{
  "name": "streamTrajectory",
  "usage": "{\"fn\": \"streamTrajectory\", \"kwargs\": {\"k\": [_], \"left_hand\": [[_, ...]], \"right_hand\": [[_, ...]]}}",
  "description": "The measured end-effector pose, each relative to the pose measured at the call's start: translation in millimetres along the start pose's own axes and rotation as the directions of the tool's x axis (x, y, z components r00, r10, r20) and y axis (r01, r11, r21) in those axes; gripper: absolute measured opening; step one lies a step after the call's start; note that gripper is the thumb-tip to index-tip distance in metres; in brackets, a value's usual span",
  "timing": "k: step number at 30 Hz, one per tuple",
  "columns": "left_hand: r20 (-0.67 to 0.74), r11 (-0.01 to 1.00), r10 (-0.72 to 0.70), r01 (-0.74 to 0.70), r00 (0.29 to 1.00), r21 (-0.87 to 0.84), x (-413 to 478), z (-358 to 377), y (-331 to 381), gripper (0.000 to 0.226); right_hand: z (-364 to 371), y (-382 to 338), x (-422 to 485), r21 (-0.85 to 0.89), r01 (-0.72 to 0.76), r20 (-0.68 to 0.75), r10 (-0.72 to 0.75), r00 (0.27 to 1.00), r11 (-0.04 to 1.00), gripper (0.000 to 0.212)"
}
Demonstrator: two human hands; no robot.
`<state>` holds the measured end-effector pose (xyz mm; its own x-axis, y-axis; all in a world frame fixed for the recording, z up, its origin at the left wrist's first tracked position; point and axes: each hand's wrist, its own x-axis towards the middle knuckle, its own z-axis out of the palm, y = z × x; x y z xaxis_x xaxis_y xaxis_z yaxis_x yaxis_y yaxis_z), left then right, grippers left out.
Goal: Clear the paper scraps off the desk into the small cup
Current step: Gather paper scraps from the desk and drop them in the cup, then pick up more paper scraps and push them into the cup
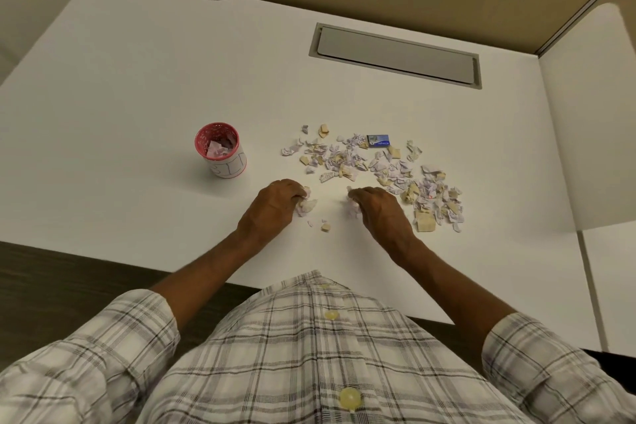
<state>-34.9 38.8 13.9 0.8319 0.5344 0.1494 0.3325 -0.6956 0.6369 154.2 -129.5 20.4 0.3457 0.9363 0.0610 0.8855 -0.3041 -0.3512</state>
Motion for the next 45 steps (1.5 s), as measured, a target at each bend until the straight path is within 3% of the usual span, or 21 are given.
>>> {"fn": "streamTrajectory", "kwargs": {"k": [2, 5, 10, 14, 18, 25, 32, 40, 45], "left_hand": [[-0.026, 0.999, -0.034, 0.033, 0.999, -0.031, 1, -5, 4, 0.014], [-0.082, 0.998, -0.048, 0.044, 0.995, -0.053, 4, -19, 10, 0.012], [-0.242, 0.988, -0.101, 0.07, 0.965, -0.135, 9, -54, 13, 0.012], [-0.339, 0.984, -0.159, 0.12, 0.927, -0.132, 16, -95, -1, 0.012], [-0.378, 0.969, -0.232, 0.247, 0.896, -0.011, 24, -128, -25, 0.014], [-0.305, 0.926, -0.338, 0.372, 0.89, 0.059, 35, -152, -57, 0.02], [-0.259, 0.893, -0.417, 0.446, 0.871, 0.062, 40, -147, -58, 0.024], [-0.217, 0.885, -0.46, 0.464, 0.861, -0.037, 42, -156, -58, 0.048], [-0.179, 0.898, -0.44, 0.432, 0.88, -0.086, 43, -163, -61, 0.044]], "right_hand": [[-4, -7, 7, 0.027, -0.002, -0.048, 0.003, 0.999, 1.0, 0.037], [-9, -19, 17, 0.092, -0.035, -0.081, 0.042, 0.996, 0.995, 0.051], [-22, -44, 54, 0.239, -0.105, -0.085, 0.129, 0.988, 0.965, 0.024], [-35, -82, 91, 0.418, -0.074, -0.097, 0.126, 0.987, 0.905, 0.019], [-44, -124, 133, 0.538, -0.046, -0.074, 0.101, 0.992, 0.842, 0.02], [-32, -178, 190, 0.415, 0.057, -0.034, -0.047, 0.998, 0.908, 0.018], [-10, -200, 201, 0.276, 0.03, 0.027, -0.039, 0.999, 0.961, 0.022], [-6, -211, 204, 0.184, -0.008, 0.012, 0.006, 1.0, 0.983, 0.021], [-8, -215, 207, 0.196, -0.009, 0.052, -0.001, 0.999, 0.981, 0.02]]}}
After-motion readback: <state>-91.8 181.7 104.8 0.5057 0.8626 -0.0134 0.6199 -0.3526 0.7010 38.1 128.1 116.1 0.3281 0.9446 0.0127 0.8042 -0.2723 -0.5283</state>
